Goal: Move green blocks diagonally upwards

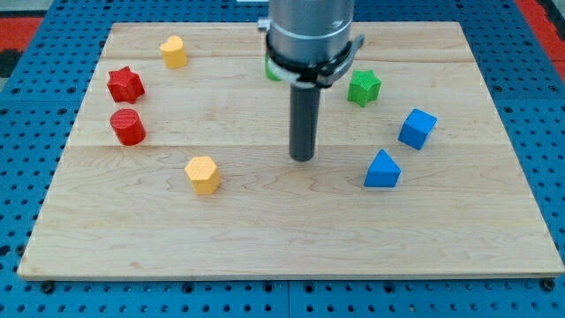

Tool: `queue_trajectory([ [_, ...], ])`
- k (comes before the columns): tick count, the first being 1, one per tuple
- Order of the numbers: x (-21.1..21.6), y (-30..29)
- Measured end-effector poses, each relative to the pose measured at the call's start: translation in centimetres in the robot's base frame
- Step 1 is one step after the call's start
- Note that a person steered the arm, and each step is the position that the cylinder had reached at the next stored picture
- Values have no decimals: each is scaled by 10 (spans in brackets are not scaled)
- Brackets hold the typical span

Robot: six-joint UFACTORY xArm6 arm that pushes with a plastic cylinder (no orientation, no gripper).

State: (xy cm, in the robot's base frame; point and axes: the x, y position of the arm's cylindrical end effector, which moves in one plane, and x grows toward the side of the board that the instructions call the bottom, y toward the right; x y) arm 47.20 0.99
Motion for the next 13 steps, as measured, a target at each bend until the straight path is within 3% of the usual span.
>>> queue_trajectory([
  [3,-10,-118],
  [6,-130,-37],
  [8,-195,-33],
  [9,-196,-19],
  [11,-91,15],
  [13,-153,125],
])
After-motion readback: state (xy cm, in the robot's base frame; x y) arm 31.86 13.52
